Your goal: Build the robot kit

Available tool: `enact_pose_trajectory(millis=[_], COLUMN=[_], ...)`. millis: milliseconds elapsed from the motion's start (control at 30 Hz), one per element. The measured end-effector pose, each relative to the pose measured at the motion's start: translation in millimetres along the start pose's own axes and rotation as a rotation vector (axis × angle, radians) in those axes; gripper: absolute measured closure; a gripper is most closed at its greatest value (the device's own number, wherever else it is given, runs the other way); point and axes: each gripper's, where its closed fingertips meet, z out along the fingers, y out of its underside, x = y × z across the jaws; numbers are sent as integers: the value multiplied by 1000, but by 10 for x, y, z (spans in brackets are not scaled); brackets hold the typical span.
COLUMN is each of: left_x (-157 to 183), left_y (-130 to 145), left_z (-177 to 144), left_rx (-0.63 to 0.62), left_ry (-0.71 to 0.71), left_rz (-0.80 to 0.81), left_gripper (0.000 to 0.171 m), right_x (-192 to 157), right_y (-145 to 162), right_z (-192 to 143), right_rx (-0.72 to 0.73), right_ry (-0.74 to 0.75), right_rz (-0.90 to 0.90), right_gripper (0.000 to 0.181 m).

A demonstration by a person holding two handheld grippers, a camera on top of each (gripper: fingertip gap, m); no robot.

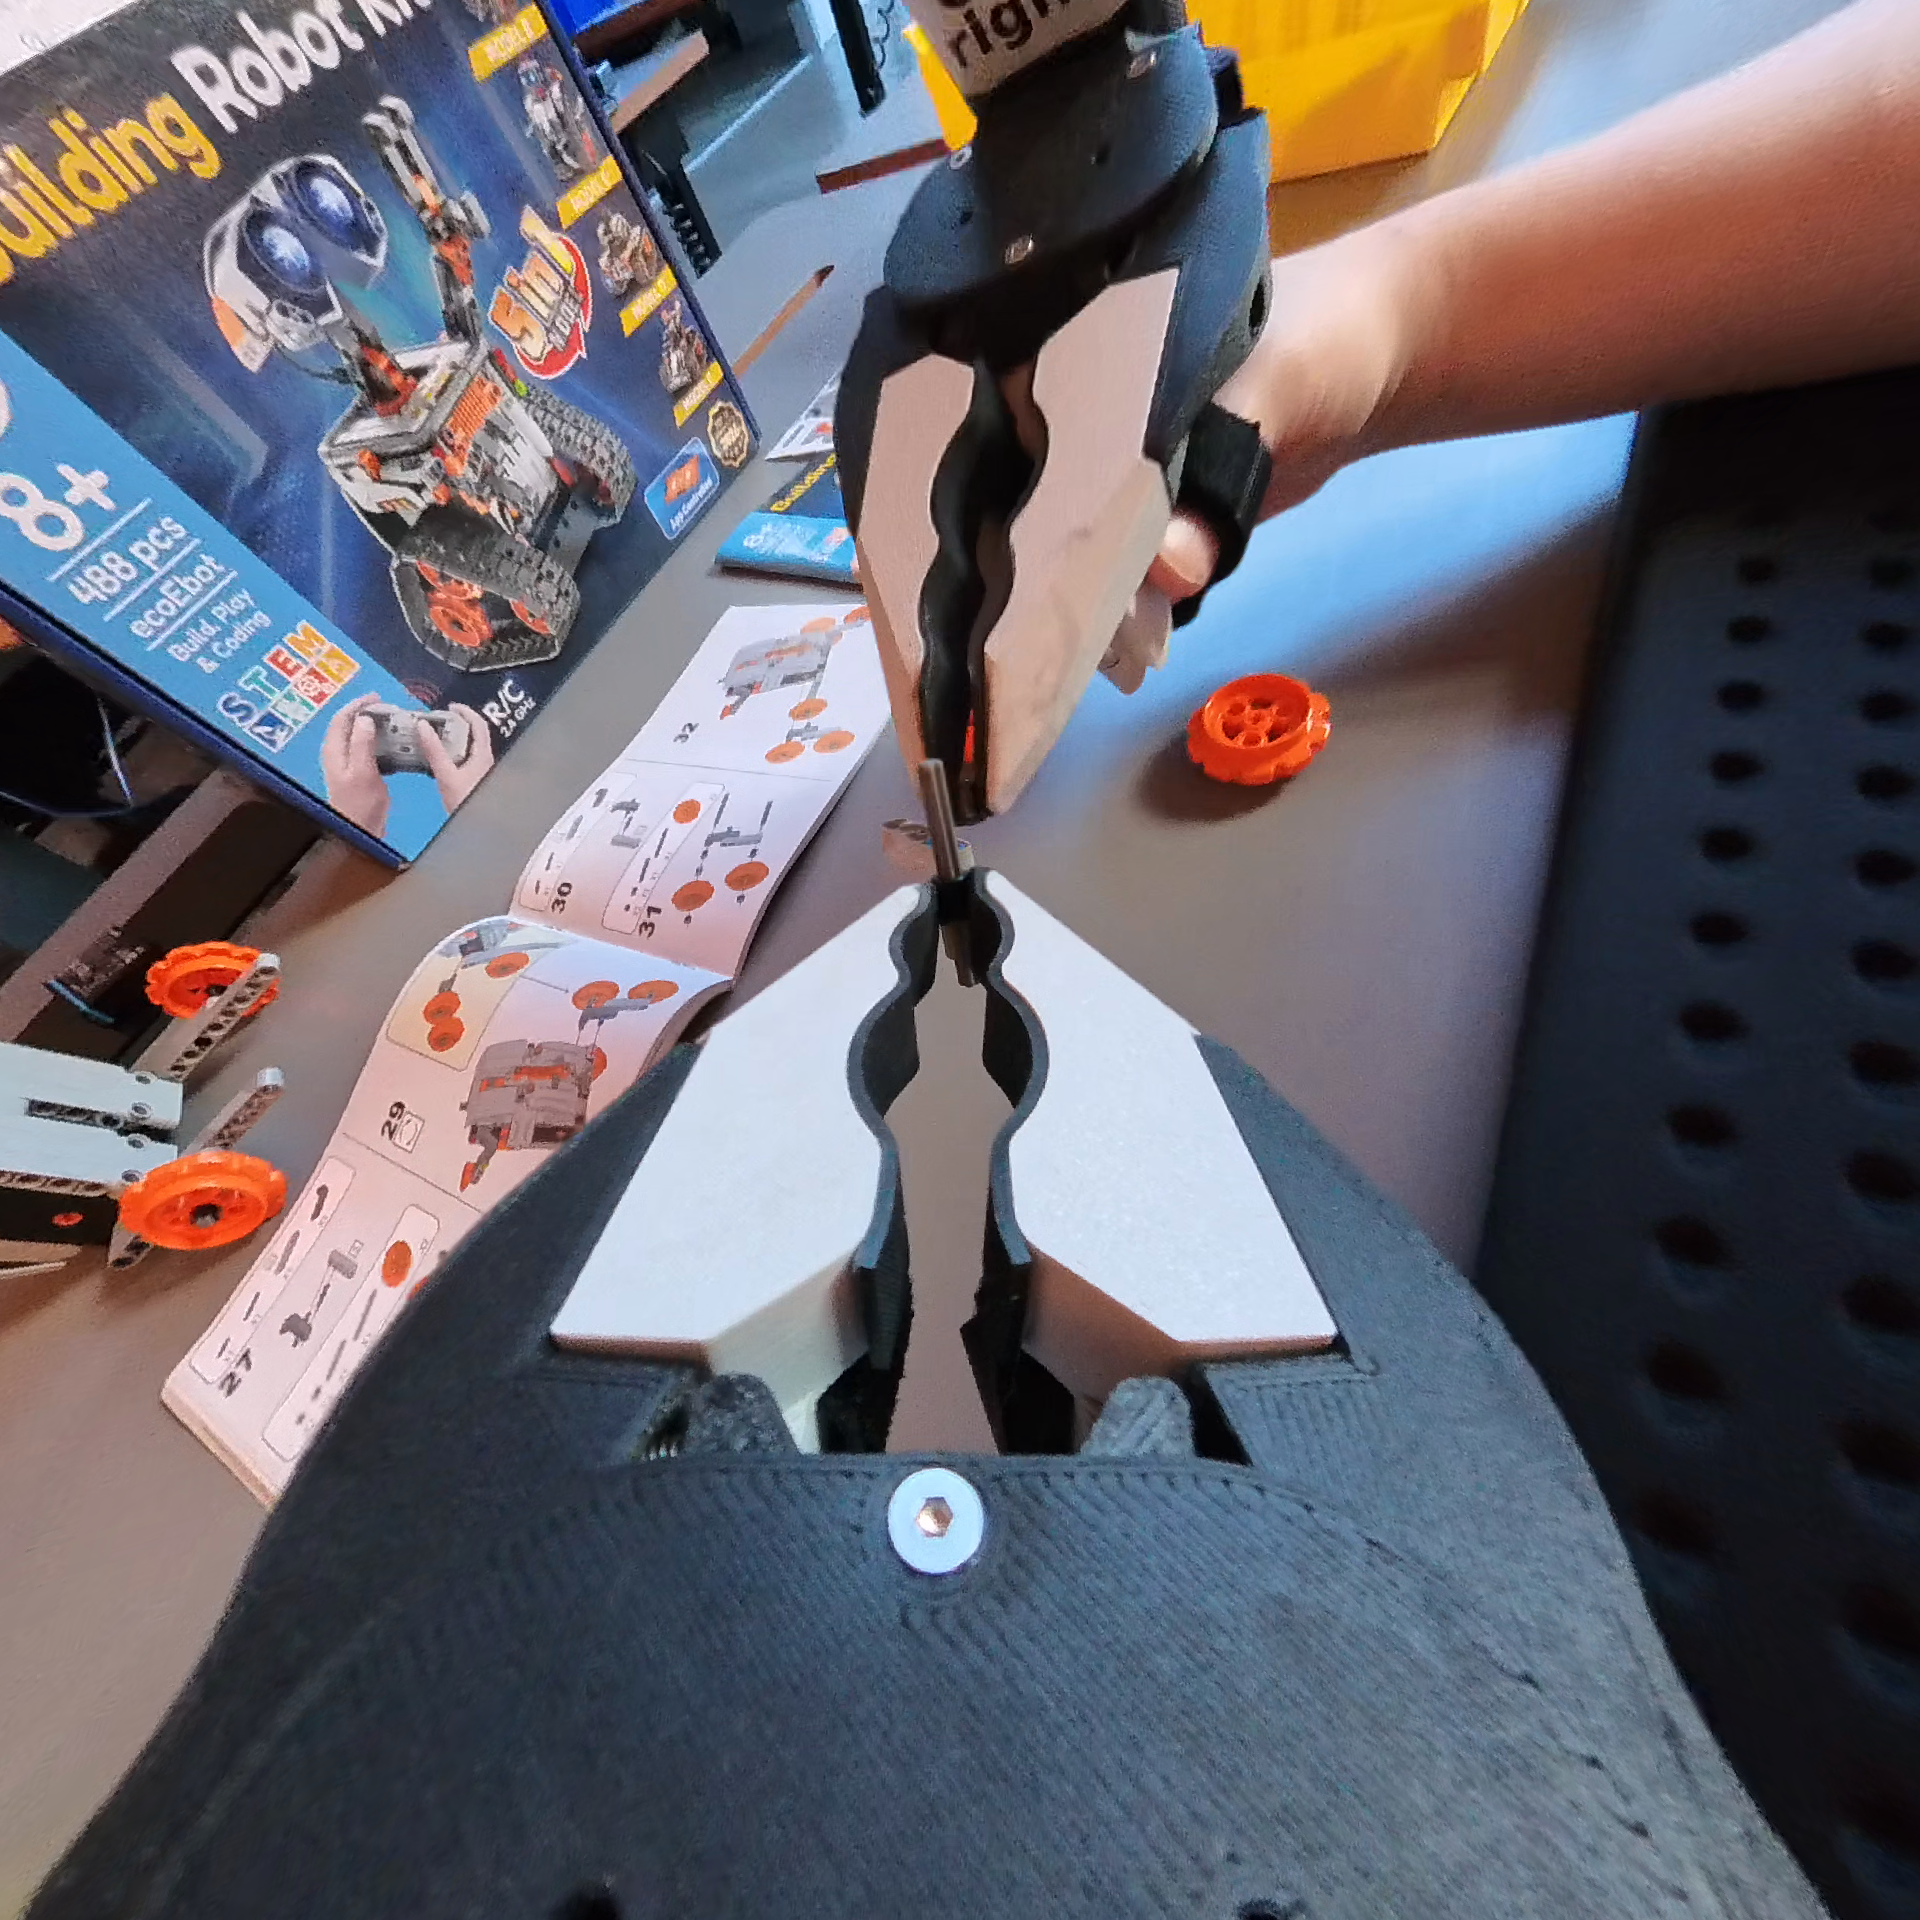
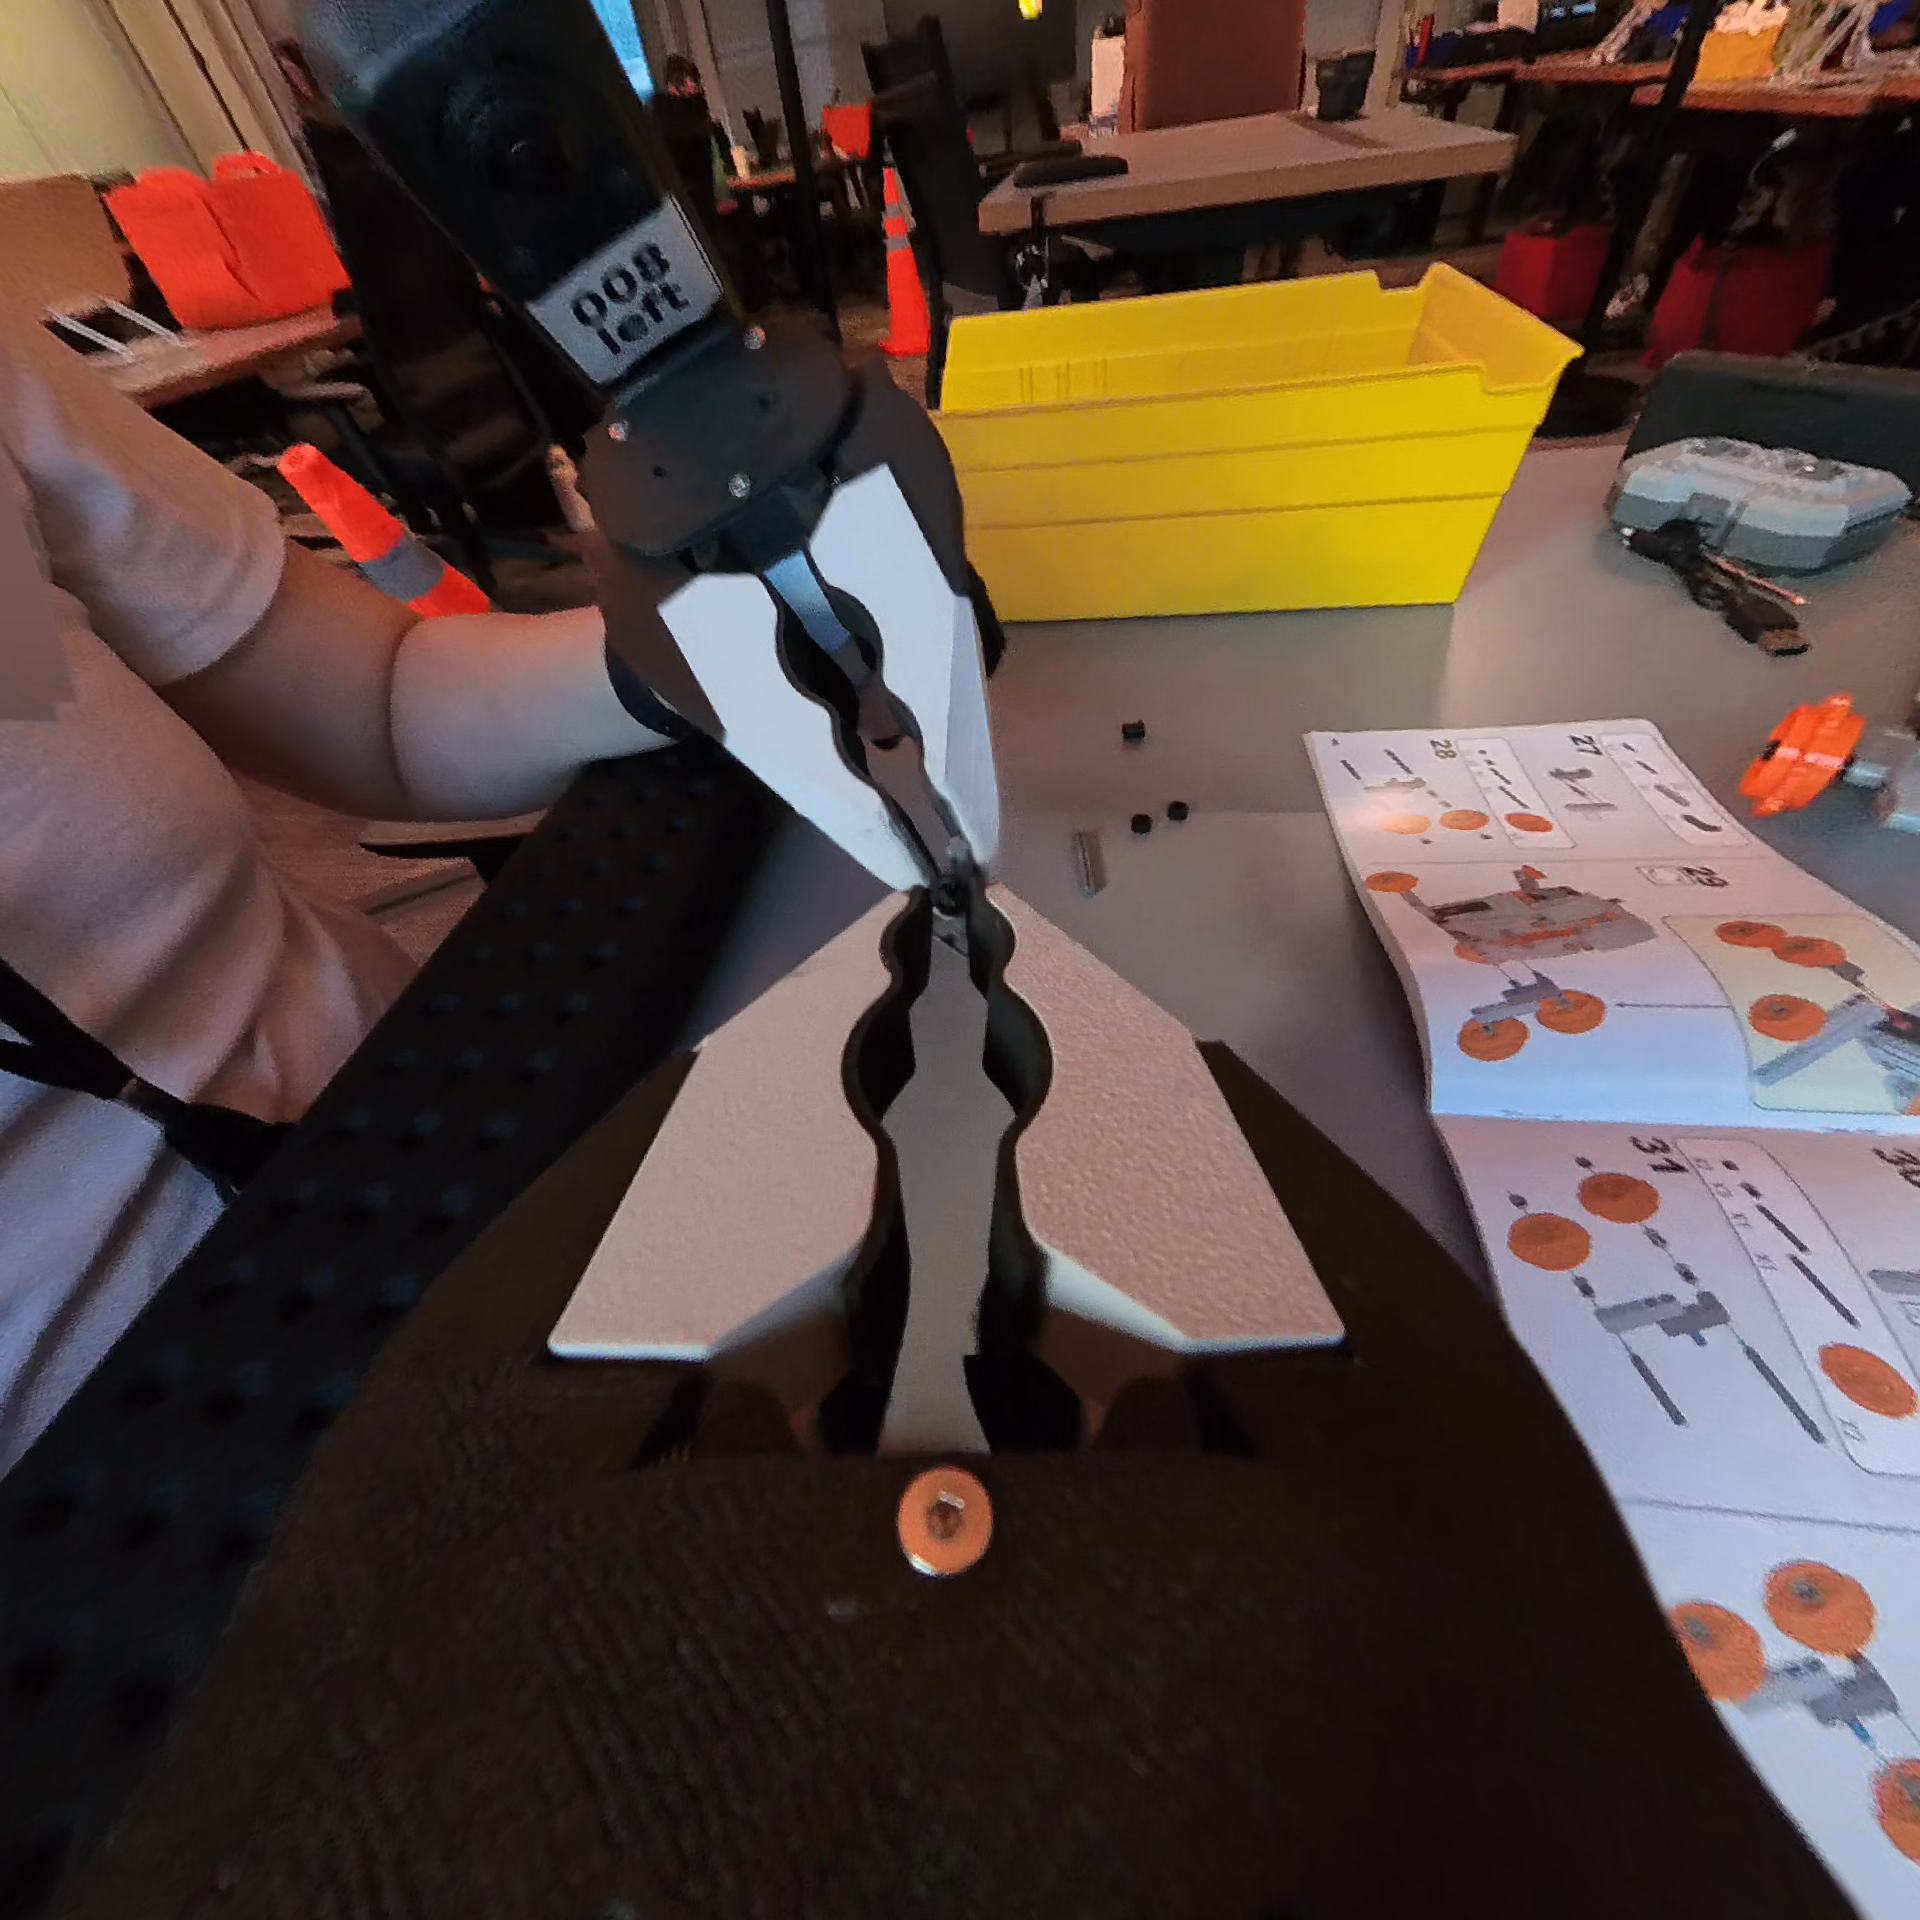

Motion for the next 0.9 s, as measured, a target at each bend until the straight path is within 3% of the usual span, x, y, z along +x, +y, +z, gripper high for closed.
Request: enact_pose_trajectory(millis=[200, 900], left_x=[-5, 69], left_y=[100, 276], left_z=[44, 130], left_rx=[-54, -166], left_ry=[-10, 3], left_rz=[23, 94], left_gripper=[169, 169], right_x=[74, 64], right_y=[-69, 173], right_z=[-94, 6], right_rx=[72, -74], right_ry=[-2, 9], right_rz=[66, 32], right_gripper=[177, 176])
